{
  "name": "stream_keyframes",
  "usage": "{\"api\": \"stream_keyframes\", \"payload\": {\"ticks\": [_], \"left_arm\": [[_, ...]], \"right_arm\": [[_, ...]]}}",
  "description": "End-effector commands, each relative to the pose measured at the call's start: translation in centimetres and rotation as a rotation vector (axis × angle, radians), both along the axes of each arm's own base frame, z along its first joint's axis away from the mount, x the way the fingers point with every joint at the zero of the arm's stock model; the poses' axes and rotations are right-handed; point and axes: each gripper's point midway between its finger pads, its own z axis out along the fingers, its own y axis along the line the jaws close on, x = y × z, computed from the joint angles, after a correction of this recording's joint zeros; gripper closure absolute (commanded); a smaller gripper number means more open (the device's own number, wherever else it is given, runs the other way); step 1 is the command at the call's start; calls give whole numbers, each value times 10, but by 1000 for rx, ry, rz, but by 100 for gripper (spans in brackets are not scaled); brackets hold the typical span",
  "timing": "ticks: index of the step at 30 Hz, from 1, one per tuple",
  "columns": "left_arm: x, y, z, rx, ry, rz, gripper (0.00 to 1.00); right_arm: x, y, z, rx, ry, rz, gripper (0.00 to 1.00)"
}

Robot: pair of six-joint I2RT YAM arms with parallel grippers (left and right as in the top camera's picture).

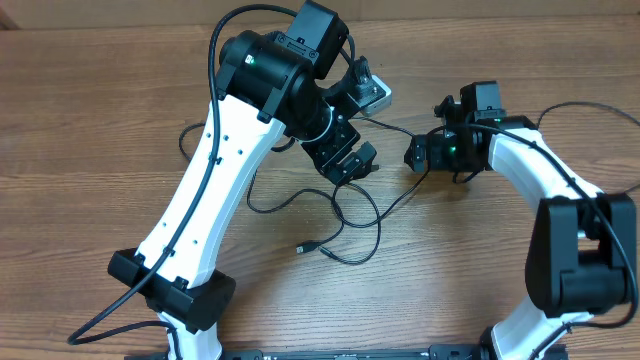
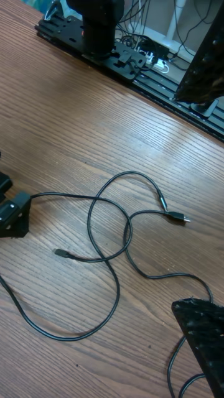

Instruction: Untangle cables

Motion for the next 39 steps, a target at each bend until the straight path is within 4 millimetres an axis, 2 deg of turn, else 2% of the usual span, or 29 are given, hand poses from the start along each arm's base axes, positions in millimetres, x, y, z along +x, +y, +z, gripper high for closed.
{"api": "stream_keyframes", "payload": {"ticks": [1,7,10,16,21,24,27,28,31,36,39], "left_arm": [[2,0,-3,7,2,4,0],[2,0,-3,7,2,4,0],[2,0,-3,7,2,4,0],[2,0,-3,8,2,5,0],[2,0,-3,8,2,4,0],[2,0,-3,7,2,5,0],[2,0,-3,8,2,4,0],[2,0,-3,8,2,4,0],[2,0,-3,7,2,4,1],[2,0,-3,8,2,4,0],[2,0,-3,7,2,5,0]], "right_arm": [[-6,1,-17,6,46,3,2],[-6,3,-26,15,61,3,3],[-4,3,-31,15,60,3,8],[-3,4,-37,21,68,-14,27],[-1,6,-35,36,57,-10,34],[-1,11,-34,67,58,-1,42],[-2,20,-31,116,62,13,59],[-3,22,-30,130,64,17,73],[-6,24,-31,128,75,21,96],[-8,26,-31,133,87,18,96],[-2,25,-28,145,76,-23,96]]}}
